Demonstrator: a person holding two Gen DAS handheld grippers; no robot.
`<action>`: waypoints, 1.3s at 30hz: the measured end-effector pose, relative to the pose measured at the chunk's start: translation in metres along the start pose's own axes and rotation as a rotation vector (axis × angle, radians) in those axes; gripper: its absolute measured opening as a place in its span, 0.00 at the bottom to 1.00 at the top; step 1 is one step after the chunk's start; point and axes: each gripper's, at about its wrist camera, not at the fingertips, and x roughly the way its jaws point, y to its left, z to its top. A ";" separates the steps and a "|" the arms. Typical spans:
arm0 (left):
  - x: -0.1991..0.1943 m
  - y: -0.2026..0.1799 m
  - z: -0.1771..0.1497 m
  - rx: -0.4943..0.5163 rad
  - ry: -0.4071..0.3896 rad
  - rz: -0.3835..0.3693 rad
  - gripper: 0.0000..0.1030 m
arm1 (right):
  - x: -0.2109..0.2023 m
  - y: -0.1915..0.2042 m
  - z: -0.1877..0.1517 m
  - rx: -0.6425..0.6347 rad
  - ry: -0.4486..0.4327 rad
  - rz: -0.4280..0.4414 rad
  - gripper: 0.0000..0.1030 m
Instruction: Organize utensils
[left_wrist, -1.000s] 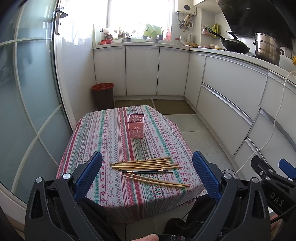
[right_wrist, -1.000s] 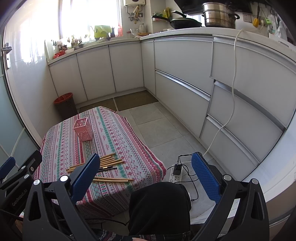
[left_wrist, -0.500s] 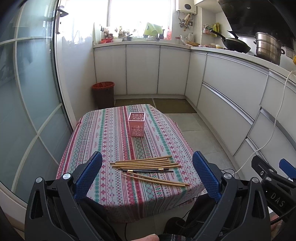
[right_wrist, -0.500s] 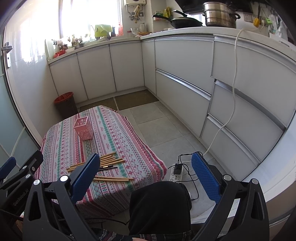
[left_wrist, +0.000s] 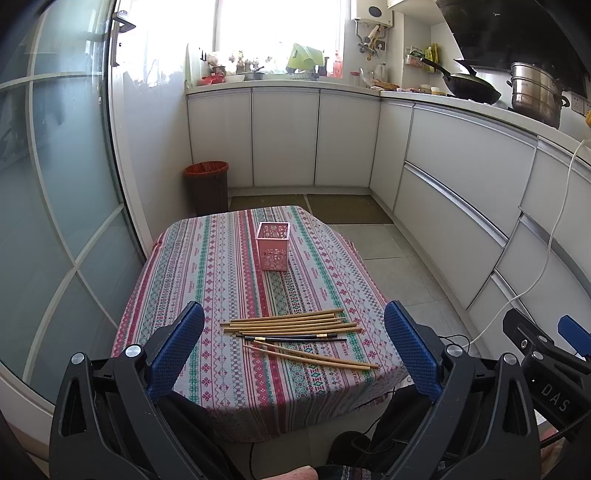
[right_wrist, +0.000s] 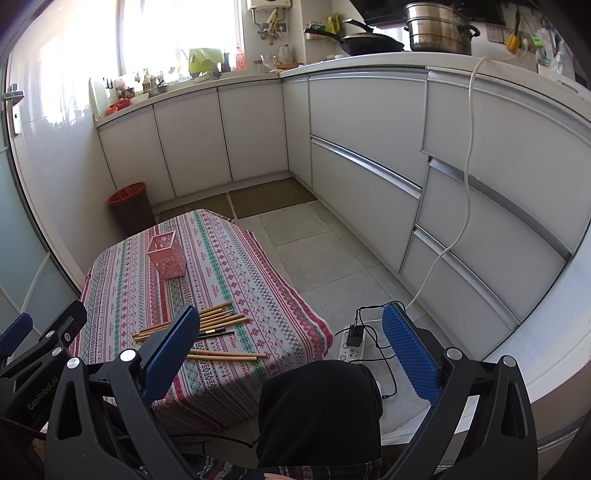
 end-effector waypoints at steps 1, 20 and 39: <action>0.000 0.000 0.000 0.000 0.001 0.000 0.91 | 0.000 -0.001 0.000 0.000 0.000 0.001 0.94; 0.042 0.017 0.000 0.023 0.084 -0.020 0.93 | 0.033 -0.008 -0.004 0.043 0.008 0.028 0.94; 0.344 -0.050 0.004 0.387 0.715 -0.237 0.92 | 0.234 -0.042 -0.028 0.250 0.418 0.333 0.93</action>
